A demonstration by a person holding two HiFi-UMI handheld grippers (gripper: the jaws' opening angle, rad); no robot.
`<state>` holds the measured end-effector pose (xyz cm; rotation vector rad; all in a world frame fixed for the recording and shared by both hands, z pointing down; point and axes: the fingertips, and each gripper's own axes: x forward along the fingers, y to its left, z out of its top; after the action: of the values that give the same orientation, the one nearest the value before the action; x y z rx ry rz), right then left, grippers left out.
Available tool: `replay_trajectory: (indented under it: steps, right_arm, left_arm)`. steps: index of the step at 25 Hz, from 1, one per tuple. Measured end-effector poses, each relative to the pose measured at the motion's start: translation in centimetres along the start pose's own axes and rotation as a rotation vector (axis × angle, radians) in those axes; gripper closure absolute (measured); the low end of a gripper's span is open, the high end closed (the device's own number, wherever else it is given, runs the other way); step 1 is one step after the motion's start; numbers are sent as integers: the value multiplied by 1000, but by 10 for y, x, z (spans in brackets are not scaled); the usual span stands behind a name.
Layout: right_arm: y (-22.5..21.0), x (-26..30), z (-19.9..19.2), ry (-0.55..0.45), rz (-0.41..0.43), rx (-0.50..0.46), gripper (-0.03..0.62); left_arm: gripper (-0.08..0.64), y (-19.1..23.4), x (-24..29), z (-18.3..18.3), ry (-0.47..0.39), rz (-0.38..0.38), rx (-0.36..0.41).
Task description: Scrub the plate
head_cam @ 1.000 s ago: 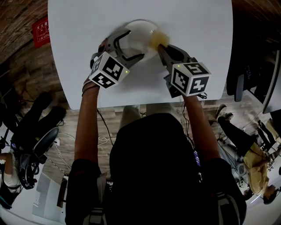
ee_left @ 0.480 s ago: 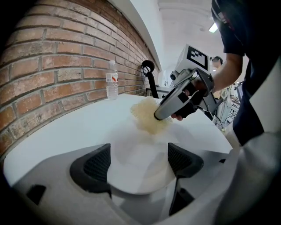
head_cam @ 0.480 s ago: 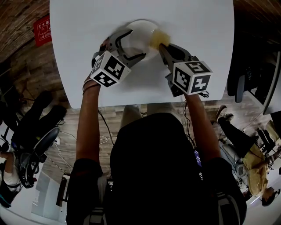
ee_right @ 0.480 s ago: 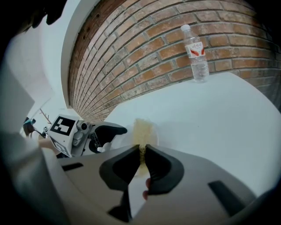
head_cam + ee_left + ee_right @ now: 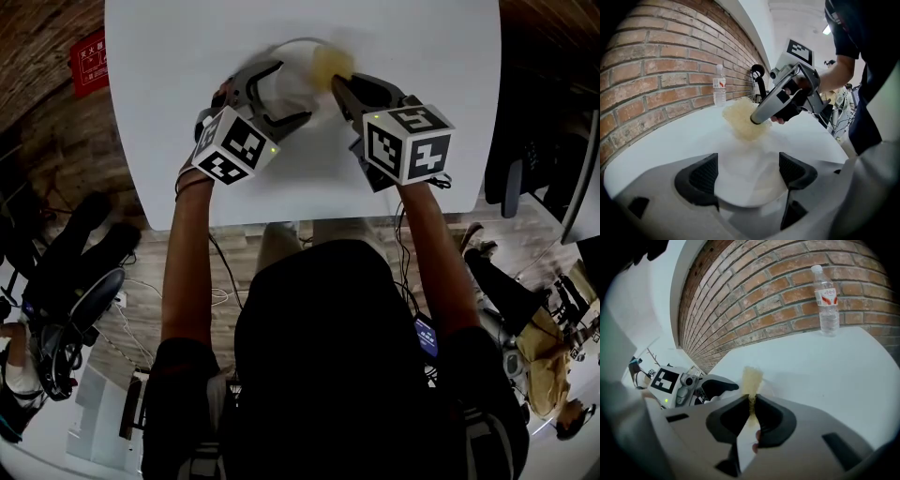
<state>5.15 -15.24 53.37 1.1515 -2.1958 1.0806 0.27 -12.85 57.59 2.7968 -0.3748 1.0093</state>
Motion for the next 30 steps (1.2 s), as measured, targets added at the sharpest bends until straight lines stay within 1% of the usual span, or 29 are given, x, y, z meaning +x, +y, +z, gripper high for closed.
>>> replay_trajectory:
  steps: [6,14,20,26,30]
  right_arm:
    - [4,10,16,38,13,-57,551]
    - [9,30,14,129,25,-119,551]
    - [12,42,17,146,22,-157,551]
    - [15,50,13,171,24,-161,551]
    - [14,55,11,182,1,-183,551]
  left_arm:
    - [172,0,0,2,-1,3,-1]
    - [172,3,1,1,-3,2,1]
    - [172,3,0,3,-4,2,2]
    - [172,3,0,3,-6,3,3]
    - [172,2,0,3,-7,6,4]
